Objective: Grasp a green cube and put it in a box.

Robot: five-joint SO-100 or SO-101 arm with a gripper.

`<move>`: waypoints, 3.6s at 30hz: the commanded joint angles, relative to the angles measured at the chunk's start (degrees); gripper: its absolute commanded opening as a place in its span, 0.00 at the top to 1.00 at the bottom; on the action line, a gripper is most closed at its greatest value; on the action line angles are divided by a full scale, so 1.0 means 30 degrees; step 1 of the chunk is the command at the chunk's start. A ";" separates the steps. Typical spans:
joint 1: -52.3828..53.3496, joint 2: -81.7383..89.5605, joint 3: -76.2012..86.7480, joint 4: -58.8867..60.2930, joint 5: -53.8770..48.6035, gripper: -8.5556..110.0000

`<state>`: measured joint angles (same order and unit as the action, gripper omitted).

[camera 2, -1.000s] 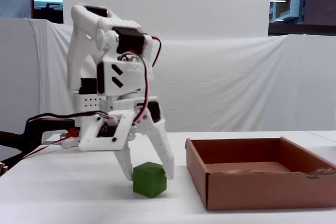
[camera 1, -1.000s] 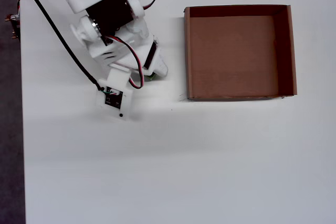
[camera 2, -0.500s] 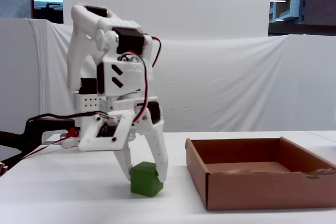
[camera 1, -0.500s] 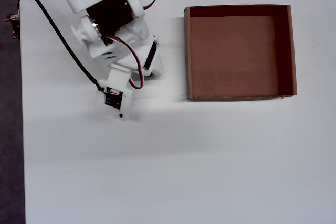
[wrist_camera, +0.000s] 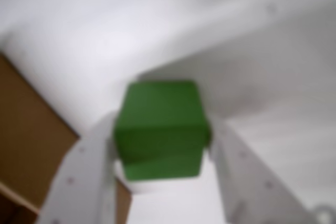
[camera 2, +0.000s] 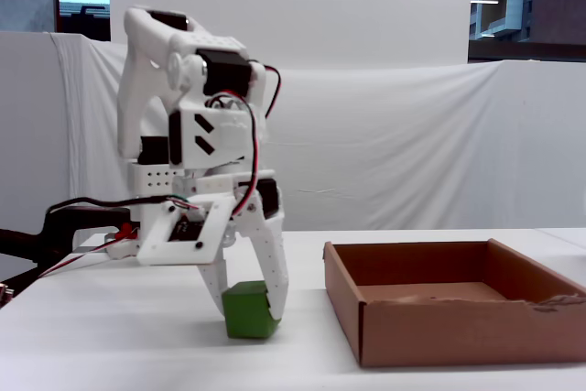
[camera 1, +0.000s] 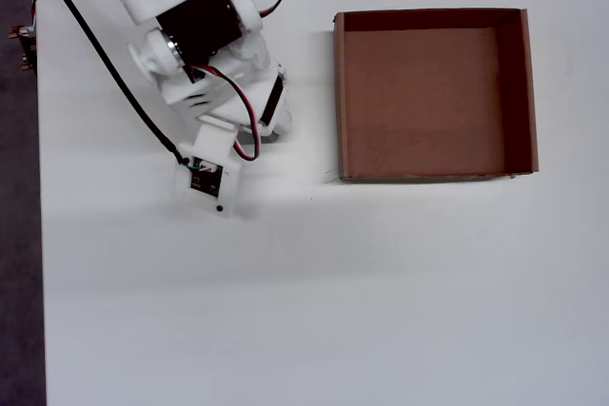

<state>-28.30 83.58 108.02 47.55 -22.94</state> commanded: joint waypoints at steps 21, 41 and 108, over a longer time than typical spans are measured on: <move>-0.1260 0.3486 -0.3369 0.3223 0.0000 0.80; -0.6768 0.0029 -1.0986 0.7178 0.0059 0.80; 0.5801 2.4258 1.2246 0.4365 -0.1465 0.76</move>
<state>-13.45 148.10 137.64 62.05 -26.28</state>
